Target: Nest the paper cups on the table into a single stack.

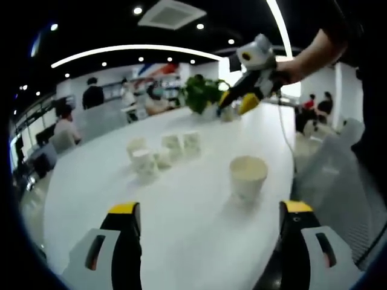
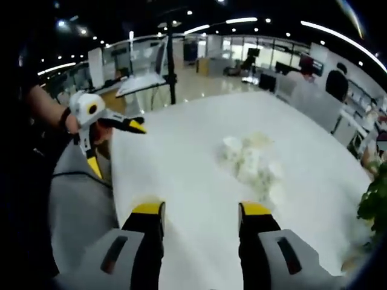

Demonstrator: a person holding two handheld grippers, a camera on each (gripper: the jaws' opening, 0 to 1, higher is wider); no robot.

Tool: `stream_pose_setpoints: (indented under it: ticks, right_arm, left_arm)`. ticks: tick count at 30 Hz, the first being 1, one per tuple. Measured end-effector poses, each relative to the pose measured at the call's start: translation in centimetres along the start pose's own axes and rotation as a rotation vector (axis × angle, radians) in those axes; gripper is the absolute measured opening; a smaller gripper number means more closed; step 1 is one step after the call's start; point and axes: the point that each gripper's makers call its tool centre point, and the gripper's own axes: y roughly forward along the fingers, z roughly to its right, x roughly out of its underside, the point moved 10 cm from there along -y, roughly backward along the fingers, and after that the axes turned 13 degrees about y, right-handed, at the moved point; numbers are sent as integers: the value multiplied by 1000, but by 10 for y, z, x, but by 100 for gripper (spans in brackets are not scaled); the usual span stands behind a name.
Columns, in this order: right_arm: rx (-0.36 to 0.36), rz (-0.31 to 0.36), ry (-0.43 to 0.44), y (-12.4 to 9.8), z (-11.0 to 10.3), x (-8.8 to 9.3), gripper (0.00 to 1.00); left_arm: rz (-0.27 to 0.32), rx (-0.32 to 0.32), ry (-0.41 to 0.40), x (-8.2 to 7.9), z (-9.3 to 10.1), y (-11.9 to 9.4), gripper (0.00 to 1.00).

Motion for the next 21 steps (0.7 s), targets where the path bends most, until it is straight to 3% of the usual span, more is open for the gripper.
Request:
stream_pose_setpoints:
  ticks: [9,21]
  right_arm:
    - [81,34,88,1,27,10,58]
    - [144,57,211,1,58,22,65]
  left_arm:
    - [-5,-9,-11,3,2,-1,95]
    - [-16,-12,-15,3,5,-2,96]
